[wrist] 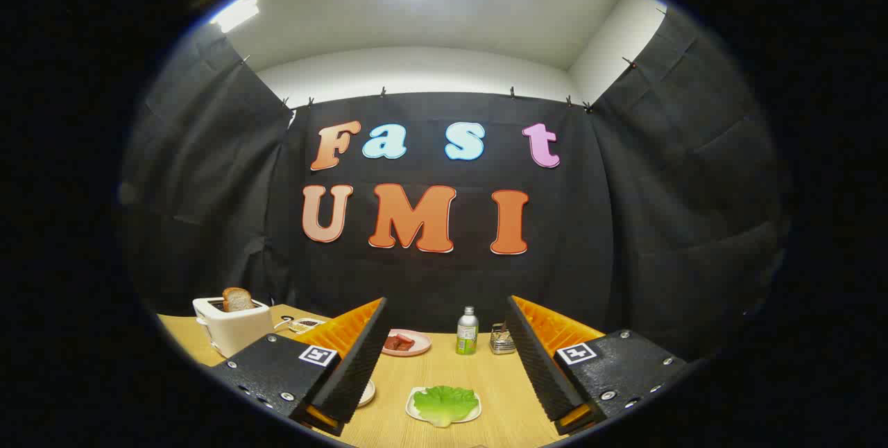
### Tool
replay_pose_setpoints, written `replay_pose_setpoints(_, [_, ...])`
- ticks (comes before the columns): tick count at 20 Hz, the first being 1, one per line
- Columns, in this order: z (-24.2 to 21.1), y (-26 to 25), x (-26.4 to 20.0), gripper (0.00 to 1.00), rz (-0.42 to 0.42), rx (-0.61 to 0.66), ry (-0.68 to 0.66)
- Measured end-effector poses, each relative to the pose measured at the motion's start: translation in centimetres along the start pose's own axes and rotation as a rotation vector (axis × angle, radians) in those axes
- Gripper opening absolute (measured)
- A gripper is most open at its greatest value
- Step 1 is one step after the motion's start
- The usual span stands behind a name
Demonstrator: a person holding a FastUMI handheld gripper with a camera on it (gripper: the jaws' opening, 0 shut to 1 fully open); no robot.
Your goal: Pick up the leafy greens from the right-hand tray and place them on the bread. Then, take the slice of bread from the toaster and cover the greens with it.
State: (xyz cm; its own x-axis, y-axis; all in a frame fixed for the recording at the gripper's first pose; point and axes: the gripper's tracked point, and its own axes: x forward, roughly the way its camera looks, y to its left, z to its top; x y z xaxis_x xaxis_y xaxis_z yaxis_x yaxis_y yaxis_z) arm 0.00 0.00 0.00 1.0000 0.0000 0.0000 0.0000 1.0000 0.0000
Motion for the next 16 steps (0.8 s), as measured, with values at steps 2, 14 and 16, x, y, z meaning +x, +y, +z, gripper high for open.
replay_pose_setpoints(2, [0.04, 0.16, -0.20, 0.99, 0.004, 0.009, 0.000])
replay_pose_setpoints(14, [-0.28, 0.62, -0.11, 0.99, 0.017, 0.011, 0.005])
replay_pose_setpoints(16, [-0.61, 0.47, 0.03, 0.99, 0.014, 0.012, 0.015])
